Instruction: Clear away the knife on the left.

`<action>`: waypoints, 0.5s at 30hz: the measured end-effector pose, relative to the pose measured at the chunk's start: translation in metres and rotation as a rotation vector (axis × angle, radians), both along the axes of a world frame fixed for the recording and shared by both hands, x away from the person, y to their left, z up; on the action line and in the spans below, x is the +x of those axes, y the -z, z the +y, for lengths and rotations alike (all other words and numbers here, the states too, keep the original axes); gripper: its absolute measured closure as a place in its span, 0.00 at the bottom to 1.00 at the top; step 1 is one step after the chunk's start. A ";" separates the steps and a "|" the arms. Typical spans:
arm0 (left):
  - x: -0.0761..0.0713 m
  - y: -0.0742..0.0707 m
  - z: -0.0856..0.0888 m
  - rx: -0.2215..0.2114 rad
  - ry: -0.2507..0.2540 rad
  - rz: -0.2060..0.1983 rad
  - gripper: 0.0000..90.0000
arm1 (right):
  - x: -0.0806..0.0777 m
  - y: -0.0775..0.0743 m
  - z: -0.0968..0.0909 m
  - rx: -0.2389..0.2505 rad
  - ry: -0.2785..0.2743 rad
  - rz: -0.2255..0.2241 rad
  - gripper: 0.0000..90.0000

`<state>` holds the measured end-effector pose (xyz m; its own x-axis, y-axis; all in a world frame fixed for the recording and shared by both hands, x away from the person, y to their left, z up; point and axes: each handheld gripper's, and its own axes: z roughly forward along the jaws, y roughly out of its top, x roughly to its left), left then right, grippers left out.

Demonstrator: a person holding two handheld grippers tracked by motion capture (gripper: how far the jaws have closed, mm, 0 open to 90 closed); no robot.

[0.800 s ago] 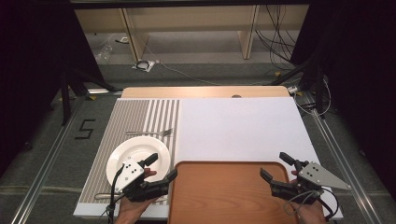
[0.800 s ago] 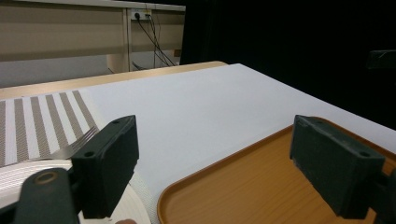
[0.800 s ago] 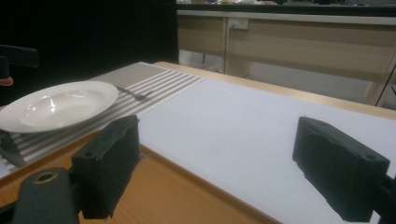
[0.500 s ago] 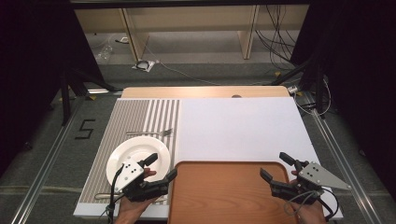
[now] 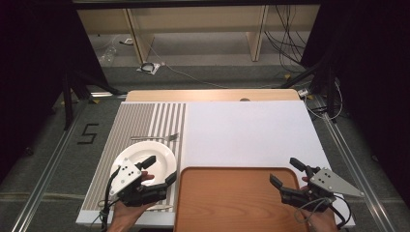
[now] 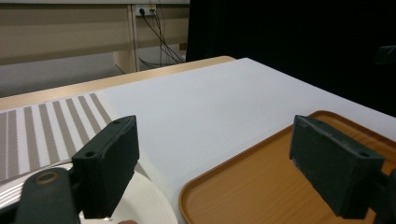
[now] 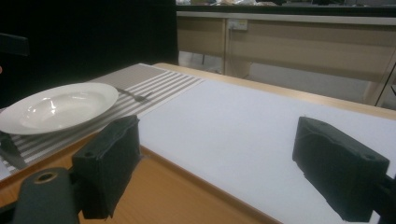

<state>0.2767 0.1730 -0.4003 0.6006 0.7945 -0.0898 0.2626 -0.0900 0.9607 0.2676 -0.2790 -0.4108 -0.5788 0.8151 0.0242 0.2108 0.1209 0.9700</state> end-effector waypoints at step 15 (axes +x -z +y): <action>0.001 -0.006 0.028 0.084 0.010 0.108 0.18 | 0.000 0.000 0.002 -0.002 -0.009 0.002 0.18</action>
<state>0.2777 0.2014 -0.3944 0.5991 0.7958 -0.0879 0.3625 -0.1717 0.9160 0.2677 -0.2772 -0.4112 -0.5862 0.8099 0.0234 0.2113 0.1249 0.9694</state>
